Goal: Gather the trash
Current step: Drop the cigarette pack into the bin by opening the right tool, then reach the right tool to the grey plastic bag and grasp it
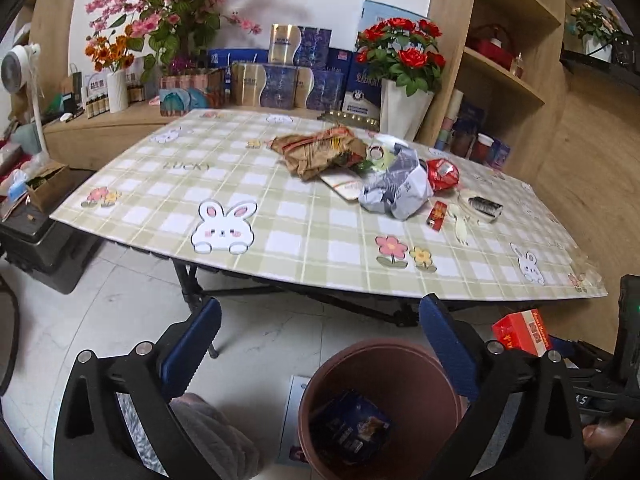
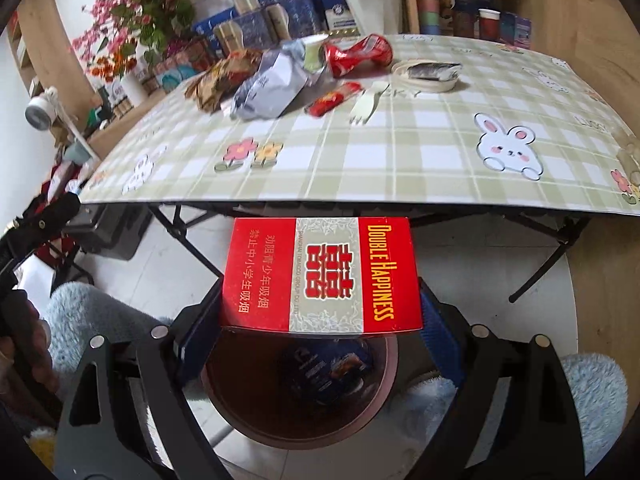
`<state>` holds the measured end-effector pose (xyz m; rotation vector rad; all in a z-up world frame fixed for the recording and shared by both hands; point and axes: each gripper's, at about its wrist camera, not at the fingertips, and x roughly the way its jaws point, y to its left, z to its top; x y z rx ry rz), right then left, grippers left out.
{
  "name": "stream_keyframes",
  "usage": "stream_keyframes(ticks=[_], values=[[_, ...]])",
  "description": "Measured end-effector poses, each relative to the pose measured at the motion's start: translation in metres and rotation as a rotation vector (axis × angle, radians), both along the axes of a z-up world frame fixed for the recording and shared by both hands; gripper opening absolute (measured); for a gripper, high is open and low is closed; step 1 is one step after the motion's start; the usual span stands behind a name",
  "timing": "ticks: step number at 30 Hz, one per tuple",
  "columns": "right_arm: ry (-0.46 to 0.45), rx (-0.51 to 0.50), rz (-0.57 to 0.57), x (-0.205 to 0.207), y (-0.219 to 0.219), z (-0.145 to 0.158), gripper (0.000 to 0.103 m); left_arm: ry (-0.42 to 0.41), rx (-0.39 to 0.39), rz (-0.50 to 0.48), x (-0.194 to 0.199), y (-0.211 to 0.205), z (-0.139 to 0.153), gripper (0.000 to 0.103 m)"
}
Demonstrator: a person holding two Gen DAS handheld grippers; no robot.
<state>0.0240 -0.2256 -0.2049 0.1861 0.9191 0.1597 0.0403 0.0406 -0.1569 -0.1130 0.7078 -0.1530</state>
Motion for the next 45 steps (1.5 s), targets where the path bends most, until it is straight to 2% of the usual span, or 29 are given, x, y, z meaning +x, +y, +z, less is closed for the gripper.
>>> stream_keyframes(ticks=[10,13,36,45], values=[[0.008,-0.012,0.030,0.006,0.008,-0.002,0.089,0.042,0.000,0.007,0.004,0.006,-0.014,0.097],[0.002,-0.014,0.015,0.006,0.007,-0.001,0.093,0.045,-0.003,0.012,0.004,0.007,-0.015,0.097],[-0.004,0.005,-0.059,0.007,-0.013,-0.001,0.094,0.075,0.033,0.014,0.007,0.001,-0.020,0.097],[-0.013,-0.012,-0.053,0.013,-0.015,0.001,0.094,0.094,-0.011,0.034,0.017,0.010,-0.017,0.097]])
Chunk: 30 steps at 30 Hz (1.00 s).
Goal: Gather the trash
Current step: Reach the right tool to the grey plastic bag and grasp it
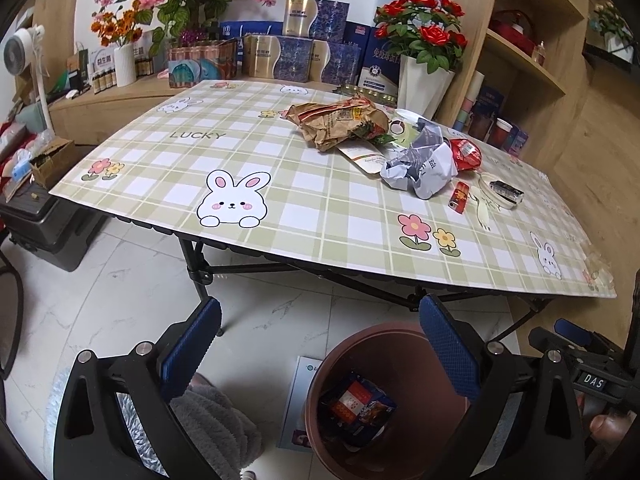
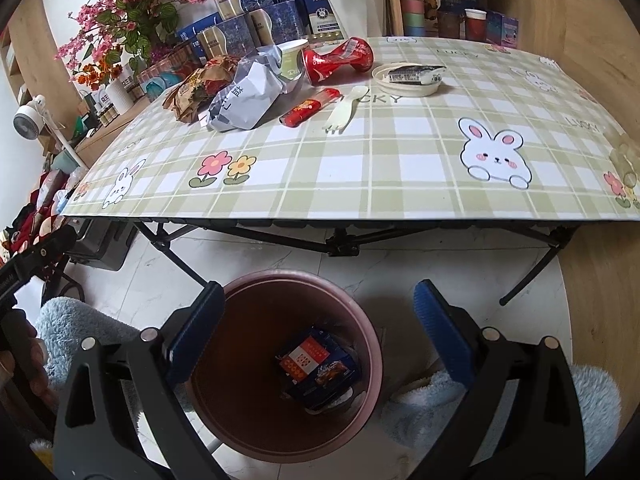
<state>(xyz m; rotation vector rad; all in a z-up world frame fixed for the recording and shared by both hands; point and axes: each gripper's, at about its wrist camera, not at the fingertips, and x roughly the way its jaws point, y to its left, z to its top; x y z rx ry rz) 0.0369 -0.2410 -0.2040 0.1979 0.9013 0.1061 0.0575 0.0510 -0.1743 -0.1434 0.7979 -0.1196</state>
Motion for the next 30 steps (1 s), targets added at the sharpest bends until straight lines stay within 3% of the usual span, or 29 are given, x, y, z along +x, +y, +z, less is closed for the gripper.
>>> stream_keyframes(ticks=[14,21,30], values=[[-0.013,-0.026,0.021,0.034,-0.005,0.008,0.094,0.041,-0.031,-0.051,0.029,-0.008,-0.002,0.097],[-0.034,-0.038,0.060,0.074,0.005,0.023,0.095,0.035,-0.029,-0.042,0.063,0.000,0.007,0.097],[-0.073,-0.083,0.173,0.149,0.050,0.040,0.096,-0.004,-0.011,-0.040,0.115,0.018,0.026,0.097]])
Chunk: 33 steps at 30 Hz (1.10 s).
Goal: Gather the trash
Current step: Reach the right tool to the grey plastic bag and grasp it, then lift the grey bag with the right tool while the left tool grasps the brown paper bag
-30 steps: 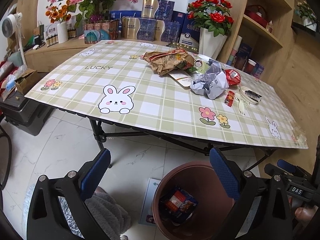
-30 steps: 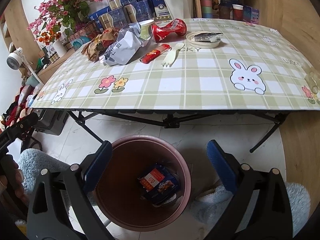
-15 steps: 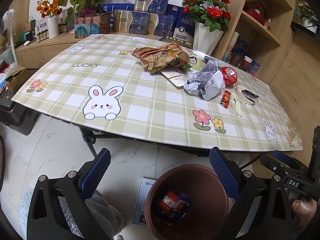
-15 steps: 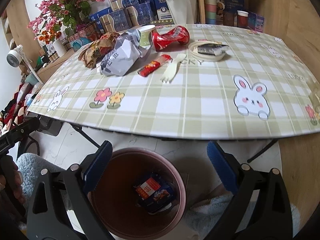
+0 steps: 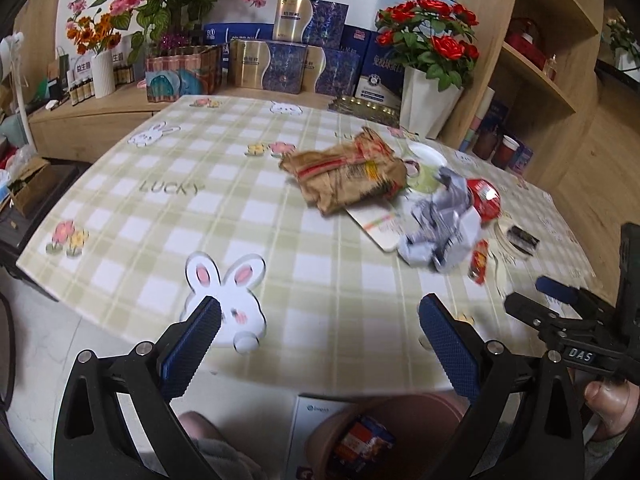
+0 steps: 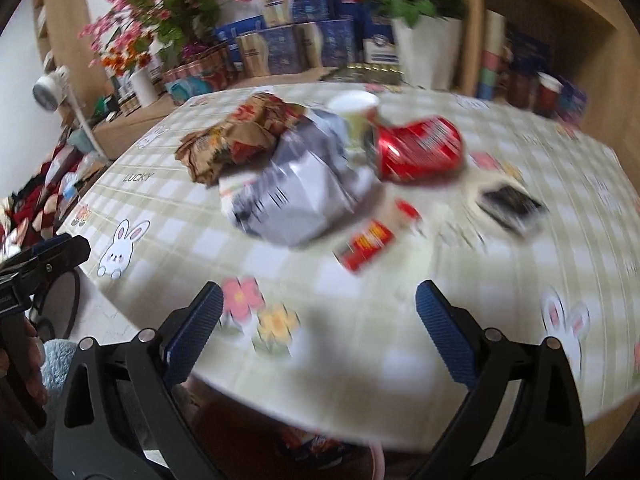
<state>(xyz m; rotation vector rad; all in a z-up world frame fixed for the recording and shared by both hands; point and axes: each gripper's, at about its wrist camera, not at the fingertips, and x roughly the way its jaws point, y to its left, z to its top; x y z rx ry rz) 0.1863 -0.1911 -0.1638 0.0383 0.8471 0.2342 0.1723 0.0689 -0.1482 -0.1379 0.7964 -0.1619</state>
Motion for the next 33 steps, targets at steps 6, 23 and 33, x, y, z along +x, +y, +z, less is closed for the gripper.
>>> stream_keyframes(ticks=[6,23,33], values=[[-0.017,-0.029,0.022,0.053,0.025,0.008,0.097,-0.006,-0.001,0.039,0.023,0.015,0.003,0.097],[0.062,0.025,-0.010,0.106,0.042,-0.018,0.067,0.019,-0.040,0.066,0.041,0.038,-0.004,0.097],[-0.032,0.145,-0.014,0.074,0.015,0.016,0.055,0.022,-0.079,0.010,0.056,0.022,0.004,0.097]])
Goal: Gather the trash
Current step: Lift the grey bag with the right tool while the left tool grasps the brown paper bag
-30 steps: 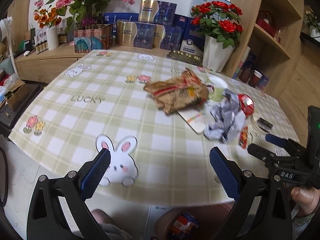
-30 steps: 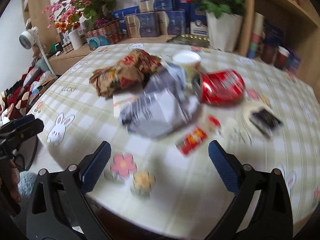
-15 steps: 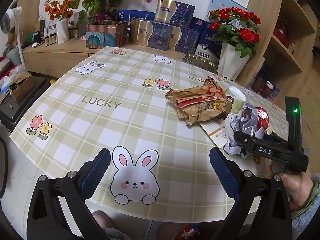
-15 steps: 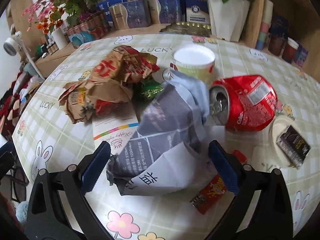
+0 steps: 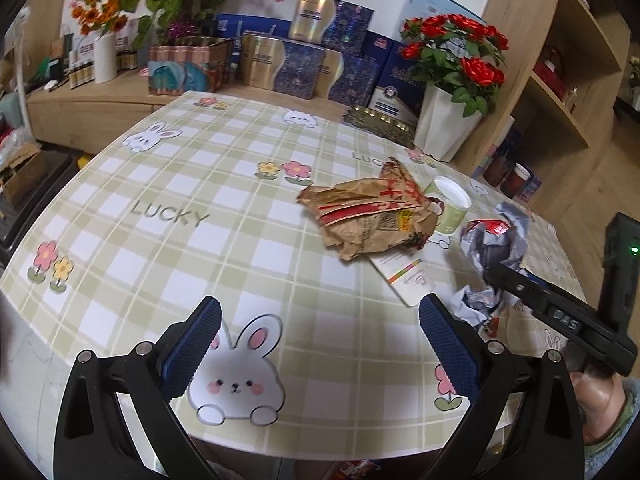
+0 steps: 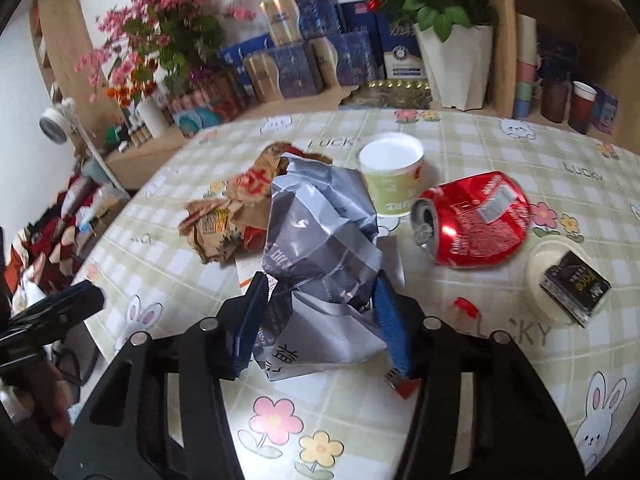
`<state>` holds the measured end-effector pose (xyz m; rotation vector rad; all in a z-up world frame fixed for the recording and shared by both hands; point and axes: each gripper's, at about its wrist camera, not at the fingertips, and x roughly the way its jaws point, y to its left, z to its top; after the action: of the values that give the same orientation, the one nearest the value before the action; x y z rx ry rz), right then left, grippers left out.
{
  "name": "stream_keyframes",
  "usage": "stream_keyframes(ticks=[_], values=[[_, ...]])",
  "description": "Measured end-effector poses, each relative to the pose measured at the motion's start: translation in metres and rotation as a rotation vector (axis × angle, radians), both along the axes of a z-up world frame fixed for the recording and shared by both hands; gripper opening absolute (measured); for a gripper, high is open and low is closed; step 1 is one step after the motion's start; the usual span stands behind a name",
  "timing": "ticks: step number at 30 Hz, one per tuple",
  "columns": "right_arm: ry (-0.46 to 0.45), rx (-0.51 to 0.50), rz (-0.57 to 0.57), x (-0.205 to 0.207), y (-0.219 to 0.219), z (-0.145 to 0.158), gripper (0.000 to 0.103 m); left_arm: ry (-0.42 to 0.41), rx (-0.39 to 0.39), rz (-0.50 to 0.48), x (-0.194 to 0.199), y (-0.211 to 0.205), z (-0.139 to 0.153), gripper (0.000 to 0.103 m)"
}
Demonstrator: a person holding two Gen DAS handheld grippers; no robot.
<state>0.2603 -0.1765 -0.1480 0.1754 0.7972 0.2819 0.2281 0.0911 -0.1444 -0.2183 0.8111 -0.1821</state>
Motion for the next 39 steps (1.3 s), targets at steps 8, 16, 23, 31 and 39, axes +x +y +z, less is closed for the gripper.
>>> stream_keyframes(ticks=[8,16,23,31,39], values=[[-0.041,0.056,-0.065,-0.025,-0.027,0.007,0.055,-0.004,0.071,-0.136,0.042,-0.041,0.004,0.097],[-0.049,0.066,-0.100,-0.042,-0.050,0.008,0.055,-0.041,0.260,-0.309,0.098,-0.093,-0.005,0.097],[-0.054,0.073,-0.144,-0.048,-0.071,0.010,0.055,-0.082,0.556,-0.456,0.110,-0.129,-0.030,0.097],[-0.052,0.072,-0.154,-0.054,-0.079,0.011,0.055,-0.001,0.517,-0.437,0.135,-0.125,-0.035,0.064],[-0.068,0.076,-0.143,-0.062,-0.080,0.020,0.055,-0.046,0.286,-0.351,0.116,-0.082,0.009,0.062]])
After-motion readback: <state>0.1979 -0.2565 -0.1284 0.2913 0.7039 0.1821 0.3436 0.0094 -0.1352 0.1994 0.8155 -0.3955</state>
